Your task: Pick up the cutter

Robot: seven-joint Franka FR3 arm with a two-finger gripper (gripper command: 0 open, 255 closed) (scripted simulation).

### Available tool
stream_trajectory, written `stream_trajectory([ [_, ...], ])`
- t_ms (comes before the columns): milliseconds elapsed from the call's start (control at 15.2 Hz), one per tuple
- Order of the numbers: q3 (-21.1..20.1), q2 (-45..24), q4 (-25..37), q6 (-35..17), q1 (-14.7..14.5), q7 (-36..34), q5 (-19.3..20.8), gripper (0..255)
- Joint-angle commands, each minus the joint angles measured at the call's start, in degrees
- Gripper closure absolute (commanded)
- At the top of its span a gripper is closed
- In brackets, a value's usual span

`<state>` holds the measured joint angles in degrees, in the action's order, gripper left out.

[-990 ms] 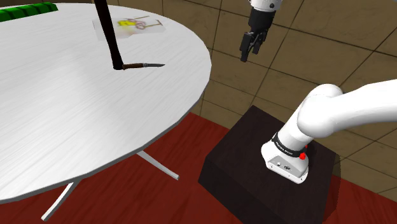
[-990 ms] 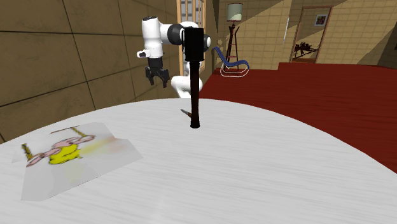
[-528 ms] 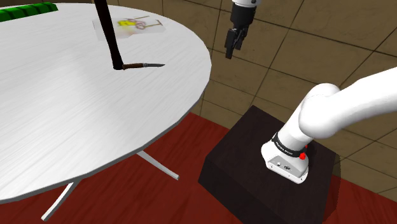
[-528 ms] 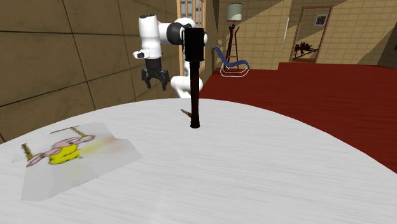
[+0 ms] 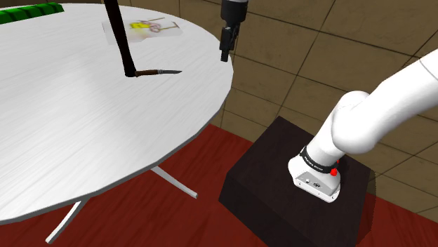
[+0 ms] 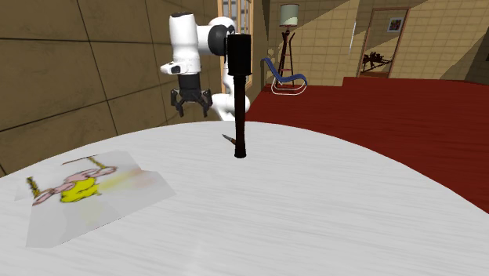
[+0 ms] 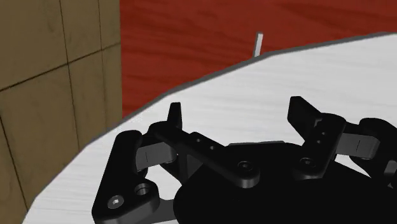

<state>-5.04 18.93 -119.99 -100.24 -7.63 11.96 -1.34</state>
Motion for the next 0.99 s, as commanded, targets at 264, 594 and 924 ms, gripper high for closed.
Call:
stream_trajectory([
  [264,-2.7,-9.4,9.8,-0.9,-3.3,5.7,-0.2,0],
  [594,-5.4,-16.9,18.7,-0.4,-6.0,9.9,0.4,0],
  [924,-8.2,-24.1,28.1,1.0,-9.0,13.8,1.6,0],
])
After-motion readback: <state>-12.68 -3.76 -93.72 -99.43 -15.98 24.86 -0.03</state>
